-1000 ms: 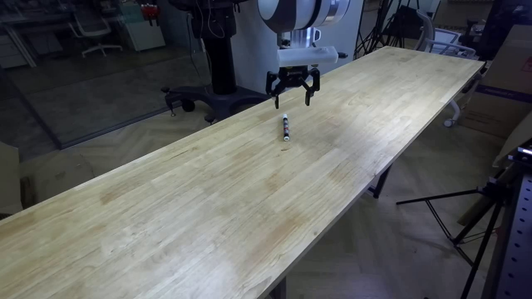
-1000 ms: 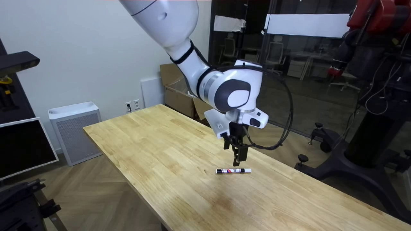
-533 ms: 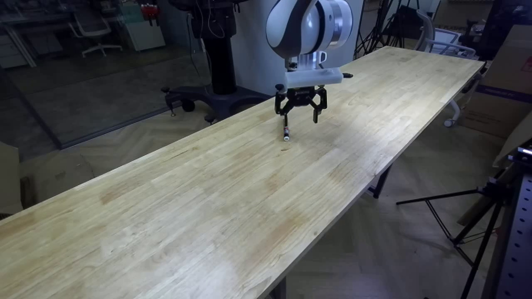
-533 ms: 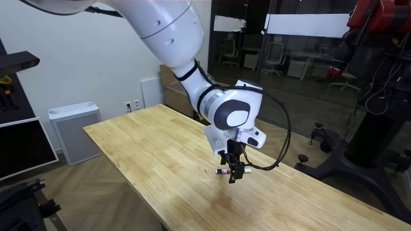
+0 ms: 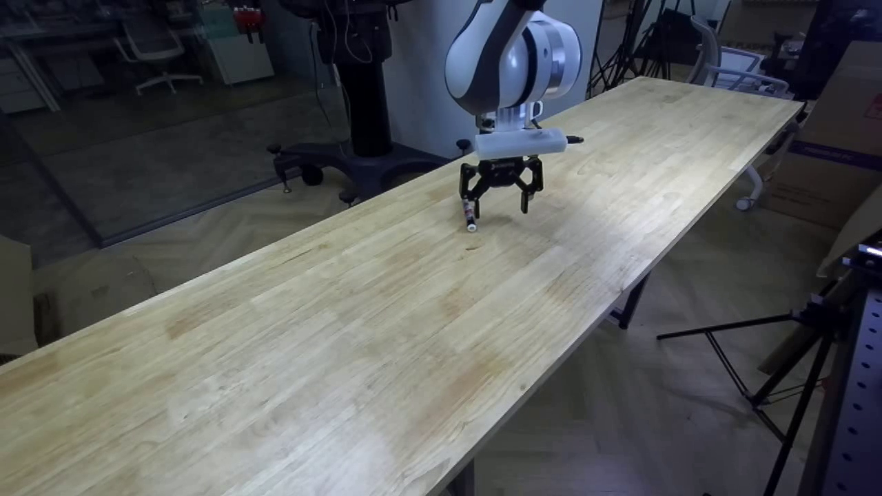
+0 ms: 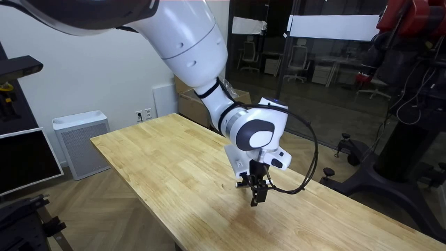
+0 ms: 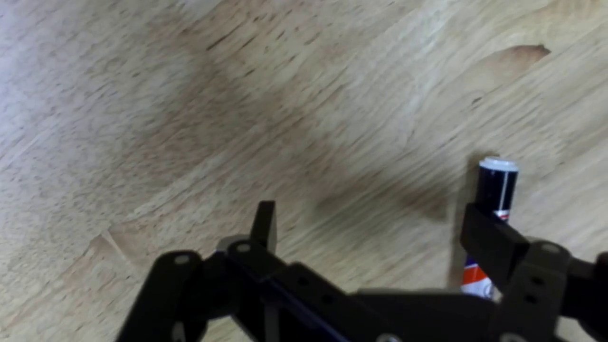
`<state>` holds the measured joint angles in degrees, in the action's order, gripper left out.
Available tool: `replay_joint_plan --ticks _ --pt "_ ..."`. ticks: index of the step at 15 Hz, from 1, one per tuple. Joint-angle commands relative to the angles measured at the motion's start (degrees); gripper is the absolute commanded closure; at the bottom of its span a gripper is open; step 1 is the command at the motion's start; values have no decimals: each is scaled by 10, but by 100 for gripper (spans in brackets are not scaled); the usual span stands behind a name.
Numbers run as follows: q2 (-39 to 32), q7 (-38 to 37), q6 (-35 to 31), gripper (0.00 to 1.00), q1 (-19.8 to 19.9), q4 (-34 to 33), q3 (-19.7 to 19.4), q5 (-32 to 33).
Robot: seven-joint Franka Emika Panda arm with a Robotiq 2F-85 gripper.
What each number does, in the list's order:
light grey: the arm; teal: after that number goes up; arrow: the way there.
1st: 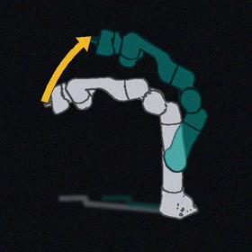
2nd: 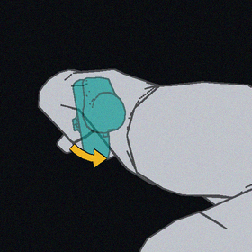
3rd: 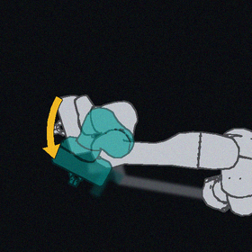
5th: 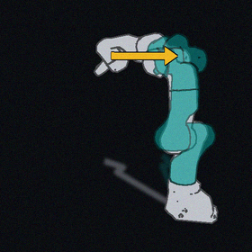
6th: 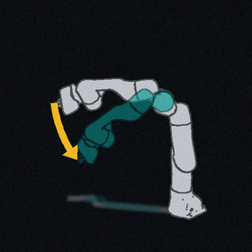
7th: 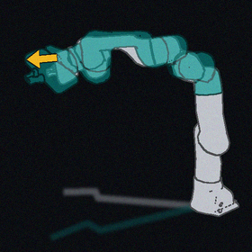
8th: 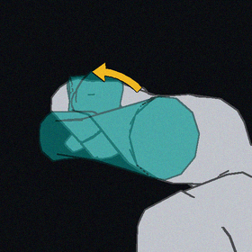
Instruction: Move the marker to the left
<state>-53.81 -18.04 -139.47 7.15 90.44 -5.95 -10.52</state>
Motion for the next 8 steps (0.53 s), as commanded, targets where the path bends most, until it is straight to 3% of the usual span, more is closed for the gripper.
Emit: replay_joint_plan --ticks 1,8 --pt "-8 4 -1 0 1 -25 5 -8" --pt "0 13 -27 0 -6 -27 8 -2"
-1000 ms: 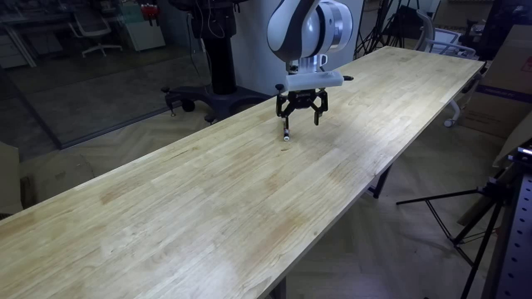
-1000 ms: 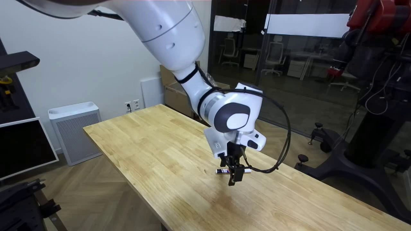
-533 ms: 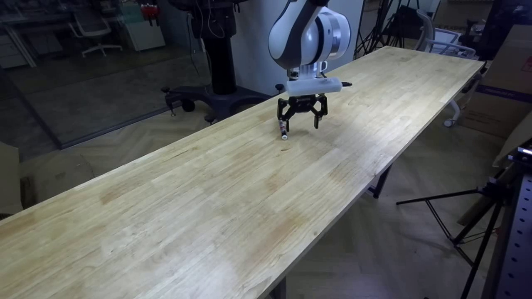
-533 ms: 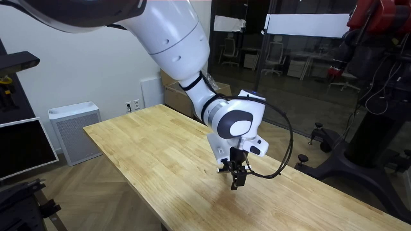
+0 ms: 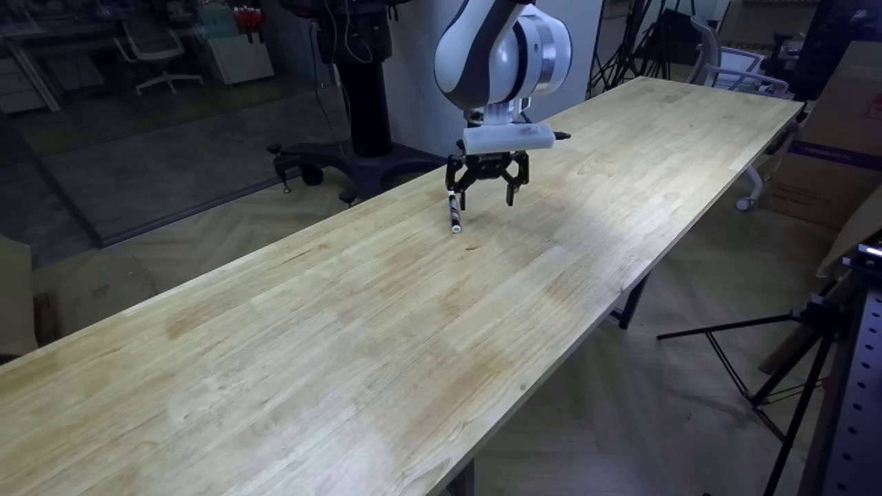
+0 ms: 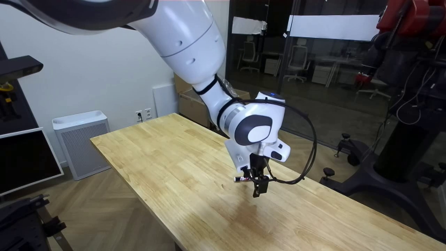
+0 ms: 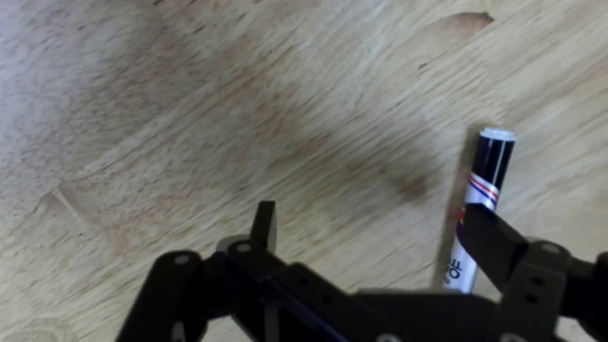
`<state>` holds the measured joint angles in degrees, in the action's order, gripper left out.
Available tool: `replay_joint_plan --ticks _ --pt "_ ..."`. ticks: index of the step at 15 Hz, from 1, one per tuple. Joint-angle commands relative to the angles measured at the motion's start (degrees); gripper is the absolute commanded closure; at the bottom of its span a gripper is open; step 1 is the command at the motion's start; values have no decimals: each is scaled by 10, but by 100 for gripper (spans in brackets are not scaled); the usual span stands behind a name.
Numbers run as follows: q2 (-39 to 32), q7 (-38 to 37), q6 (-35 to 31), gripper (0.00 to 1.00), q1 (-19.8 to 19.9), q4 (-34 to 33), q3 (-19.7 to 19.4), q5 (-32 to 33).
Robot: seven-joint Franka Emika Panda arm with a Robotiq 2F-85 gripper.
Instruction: Move the marker to the left
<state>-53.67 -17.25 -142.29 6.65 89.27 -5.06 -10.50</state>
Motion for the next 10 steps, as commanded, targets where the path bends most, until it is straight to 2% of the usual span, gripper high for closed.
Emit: replay_joint_plan --ticks 1,7,10 --pt "-4 8 2 0 -1 -22 -2 0" --pt "-17 21 24 0 -13 -85 -12 26" --pt "-35 21 63 0 -21 -145 -7 41"
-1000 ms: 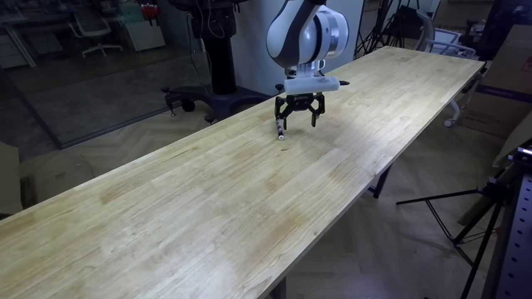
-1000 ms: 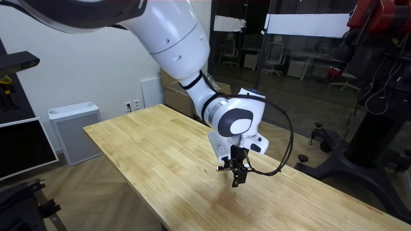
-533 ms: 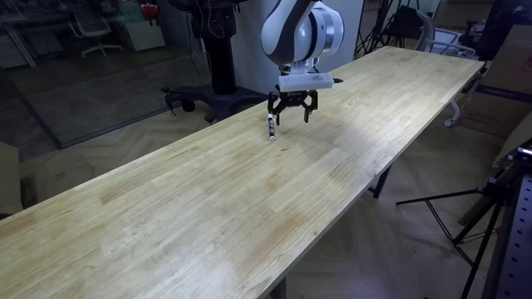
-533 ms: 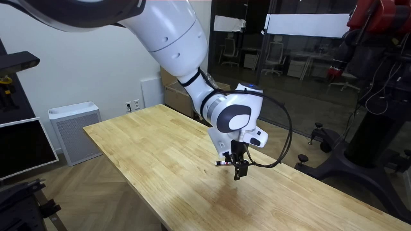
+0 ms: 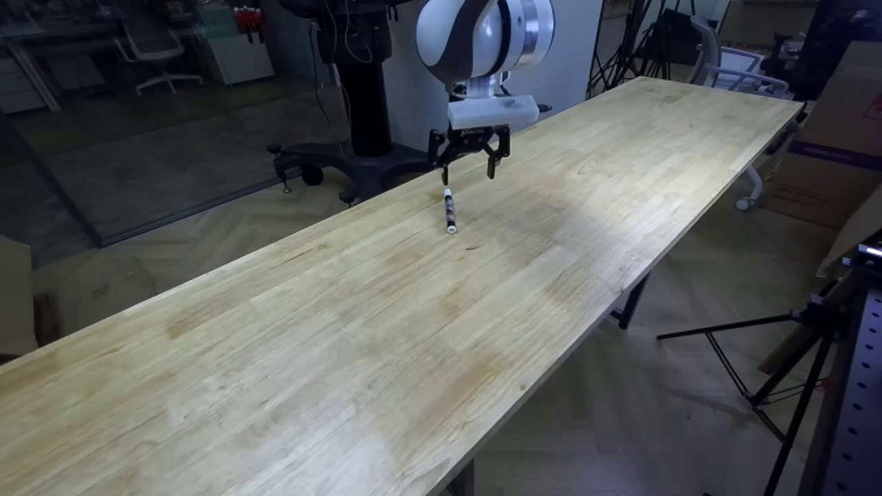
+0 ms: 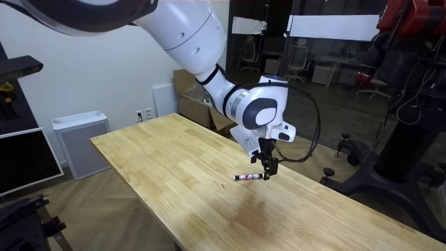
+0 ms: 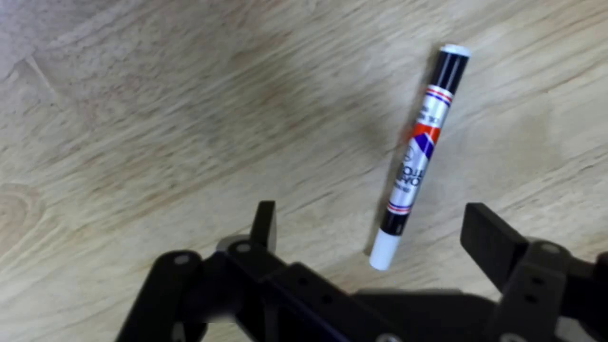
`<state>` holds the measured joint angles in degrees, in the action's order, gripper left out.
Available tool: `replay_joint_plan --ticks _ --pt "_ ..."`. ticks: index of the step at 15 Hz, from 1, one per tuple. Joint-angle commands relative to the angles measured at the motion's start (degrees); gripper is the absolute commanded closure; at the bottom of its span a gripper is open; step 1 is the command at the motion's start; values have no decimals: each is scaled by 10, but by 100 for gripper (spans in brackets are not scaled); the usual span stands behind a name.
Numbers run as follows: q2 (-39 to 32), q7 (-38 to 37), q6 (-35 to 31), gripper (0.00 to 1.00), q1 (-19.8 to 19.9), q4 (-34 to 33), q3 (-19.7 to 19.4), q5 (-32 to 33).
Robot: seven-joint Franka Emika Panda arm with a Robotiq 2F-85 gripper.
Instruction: Move the marker to the left
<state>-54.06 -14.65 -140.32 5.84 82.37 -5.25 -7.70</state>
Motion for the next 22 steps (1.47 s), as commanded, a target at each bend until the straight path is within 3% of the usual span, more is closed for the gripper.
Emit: replay_joint_plan --ticks 1,6,14,15,22 --pt "-38 -5 59 0 -12 -94 0 11" --pt "-75 -5 111 0 -4 -147 19 -7" --pt "-134 -11 160 0 9 -208 16 -9" --pt "-140 -12 165 18 10 -215 17 -9" --pt "-174 -14 199 69 12 -267 15 -4"
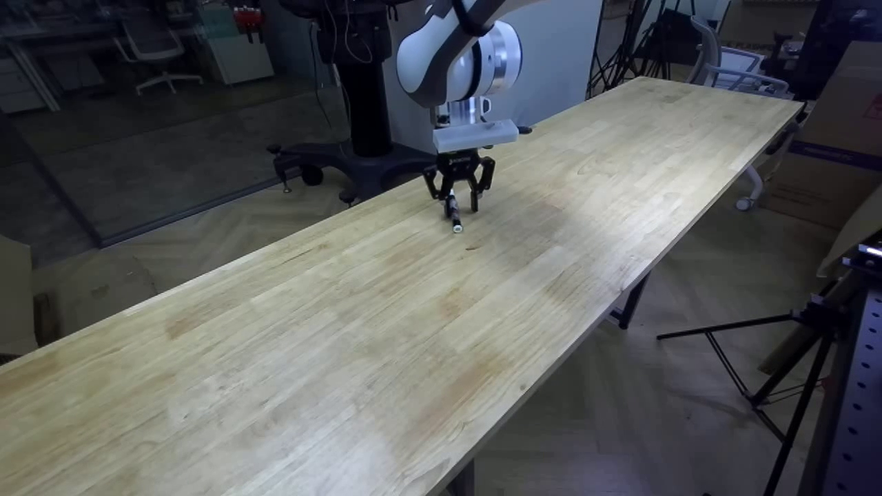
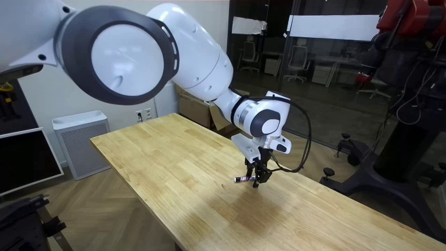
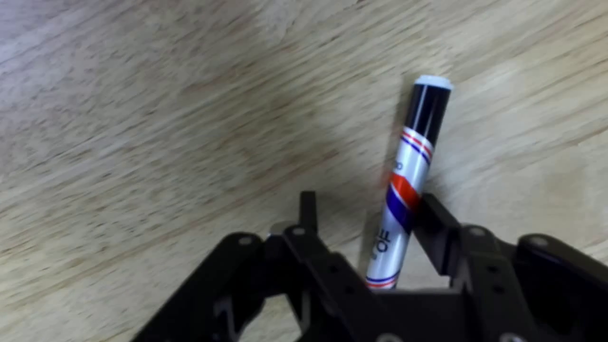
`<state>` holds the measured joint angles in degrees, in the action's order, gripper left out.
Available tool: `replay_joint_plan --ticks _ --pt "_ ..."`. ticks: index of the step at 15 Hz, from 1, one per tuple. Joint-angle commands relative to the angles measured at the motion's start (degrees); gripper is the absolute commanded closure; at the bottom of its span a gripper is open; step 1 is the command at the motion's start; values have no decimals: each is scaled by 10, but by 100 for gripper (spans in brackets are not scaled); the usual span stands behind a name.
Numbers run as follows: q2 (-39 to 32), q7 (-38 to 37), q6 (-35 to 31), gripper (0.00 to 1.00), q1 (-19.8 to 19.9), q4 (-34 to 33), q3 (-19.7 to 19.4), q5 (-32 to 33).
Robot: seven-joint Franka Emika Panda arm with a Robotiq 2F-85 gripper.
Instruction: Move the marker to the left
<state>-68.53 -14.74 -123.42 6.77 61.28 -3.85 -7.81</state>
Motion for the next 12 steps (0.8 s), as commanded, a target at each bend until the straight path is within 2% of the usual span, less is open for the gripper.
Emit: replay_joint_plan --ticks 1,5,7,12 --pt "-31 -13 38 74 4 -62 1 -3" --pt "-36 -14 59 100 0 -76 1 -1" --pt "-37 -16 71 95 -1 -81 3 -3" --pt "-30 -20 98 95 -12 -74 1 4"
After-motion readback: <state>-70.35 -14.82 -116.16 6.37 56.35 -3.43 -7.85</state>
